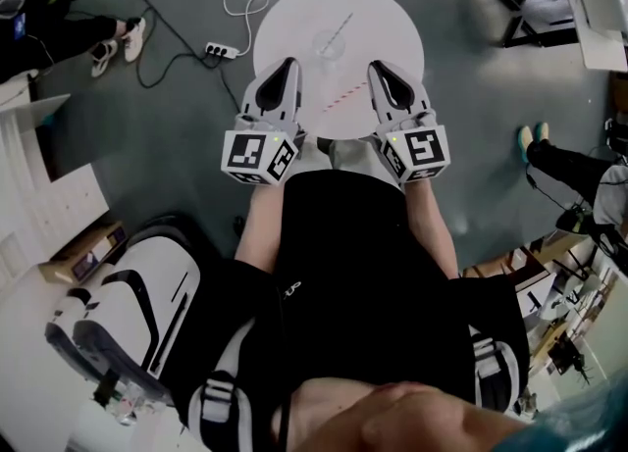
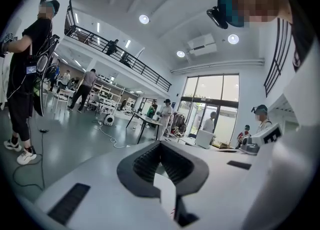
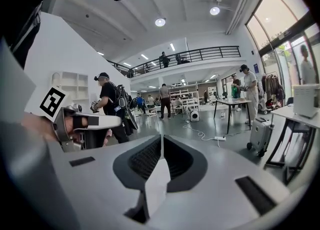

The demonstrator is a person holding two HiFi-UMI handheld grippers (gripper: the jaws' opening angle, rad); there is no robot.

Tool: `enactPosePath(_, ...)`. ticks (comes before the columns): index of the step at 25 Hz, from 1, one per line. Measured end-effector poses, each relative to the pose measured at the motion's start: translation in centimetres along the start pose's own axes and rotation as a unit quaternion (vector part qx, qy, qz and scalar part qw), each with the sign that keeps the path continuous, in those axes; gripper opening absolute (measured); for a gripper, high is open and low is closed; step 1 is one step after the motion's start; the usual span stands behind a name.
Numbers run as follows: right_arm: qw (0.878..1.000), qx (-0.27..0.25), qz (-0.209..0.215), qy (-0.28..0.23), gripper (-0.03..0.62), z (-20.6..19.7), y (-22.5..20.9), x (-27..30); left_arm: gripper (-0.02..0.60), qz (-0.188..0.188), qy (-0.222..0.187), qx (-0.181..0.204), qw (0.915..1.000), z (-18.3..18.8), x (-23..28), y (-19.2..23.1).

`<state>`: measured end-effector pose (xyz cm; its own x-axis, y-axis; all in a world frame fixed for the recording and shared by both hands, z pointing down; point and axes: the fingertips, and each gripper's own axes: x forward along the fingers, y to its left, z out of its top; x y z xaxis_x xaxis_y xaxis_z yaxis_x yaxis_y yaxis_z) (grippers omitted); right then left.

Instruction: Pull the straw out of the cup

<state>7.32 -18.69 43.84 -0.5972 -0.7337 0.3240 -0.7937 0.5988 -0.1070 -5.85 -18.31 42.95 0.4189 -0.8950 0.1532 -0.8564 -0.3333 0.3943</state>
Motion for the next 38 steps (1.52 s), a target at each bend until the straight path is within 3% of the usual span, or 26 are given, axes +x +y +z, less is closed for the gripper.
enactPosePath(15, 0.997, -0.010, 0.029, 0.067, 0.040, -4.3, 0.6, 3.5, 0.008, 0.018, 0.012, 0.007, 0.9997, -0.9, -0.2, 1.2)
enactPosePath(28, 0.992, 0.020, 0.047, 0.114, 0.085, -8.3, -0.5, 7.2, 0.008, 0.022, 0.020, -0.005, 0.9995, -1.7, 0.1, 2.2)
enactPosePath(38, 0.988, 0.032, 0.032, 0.151, 0.129, -11.2, -1.8, 9.9, 0.008, 0.029, 0.027, -0.009, 0.9992, -2.0, 0.0, 3.1)
